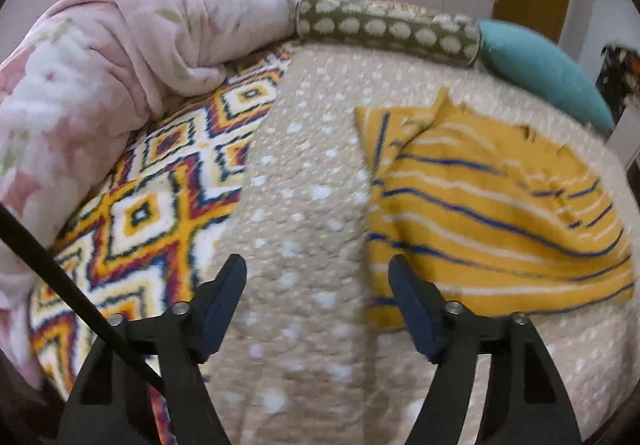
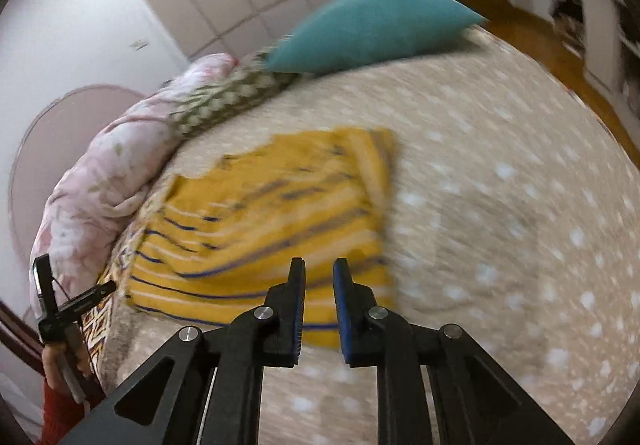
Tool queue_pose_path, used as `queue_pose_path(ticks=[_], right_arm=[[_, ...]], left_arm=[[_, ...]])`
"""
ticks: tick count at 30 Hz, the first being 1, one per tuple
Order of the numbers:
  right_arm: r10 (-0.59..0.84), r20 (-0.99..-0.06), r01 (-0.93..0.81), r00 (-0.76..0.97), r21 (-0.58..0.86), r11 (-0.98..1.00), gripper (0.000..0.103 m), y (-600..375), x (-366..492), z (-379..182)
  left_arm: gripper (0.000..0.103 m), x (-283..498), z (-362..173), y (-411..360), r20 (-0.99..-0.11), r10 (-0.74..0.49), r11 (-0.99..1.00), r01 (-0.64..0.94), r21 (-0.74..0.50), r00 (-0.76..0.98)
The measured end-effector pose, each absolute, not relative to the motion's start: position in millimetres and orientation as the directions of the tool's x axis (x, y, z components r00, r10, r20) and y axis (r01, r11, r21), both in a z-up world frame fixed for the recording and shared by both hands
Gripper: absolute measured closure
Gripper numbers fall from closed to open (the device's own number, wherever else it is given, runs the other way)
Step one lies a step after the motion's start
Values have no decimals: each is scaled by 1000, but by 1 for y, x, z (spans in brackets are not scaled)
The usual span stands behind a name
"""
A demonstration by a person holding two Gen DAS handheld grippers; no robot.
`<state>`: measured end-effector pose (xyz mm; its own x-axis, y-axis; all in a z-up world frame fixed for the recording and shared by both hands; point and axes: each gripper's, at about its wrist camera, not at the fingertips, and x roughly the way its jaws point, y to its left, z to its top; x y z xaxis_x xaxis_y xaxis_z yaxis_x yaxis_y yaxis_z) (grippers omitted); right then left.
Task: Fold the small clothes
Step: 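Lift both open tools away from the sleeve-folded sweater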
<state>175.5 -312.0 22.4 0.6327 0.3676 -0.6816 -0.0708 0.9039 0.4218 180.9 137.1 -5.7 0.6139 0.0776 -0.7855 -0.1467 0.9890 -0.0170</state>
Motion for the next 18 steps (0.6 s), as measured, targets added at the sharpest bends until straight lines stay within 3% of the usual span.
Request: queue_pose_path(ticks=[8,10,18], right_arm=[[418,-731,-305,539,294,906,87,-157,235,29],[422,-737,-332,528,277,901,87,-126,258,26],[350,-802,-377,484,170,911,87,-18,353,-14]], left_arm=[[26,190,-35,109,-759,122,987,-156,27,640],[21,188,-40,117,-756,123,985,-173,14,643],[20,189,-49,136,-770,13,983,-150,-108,637]])
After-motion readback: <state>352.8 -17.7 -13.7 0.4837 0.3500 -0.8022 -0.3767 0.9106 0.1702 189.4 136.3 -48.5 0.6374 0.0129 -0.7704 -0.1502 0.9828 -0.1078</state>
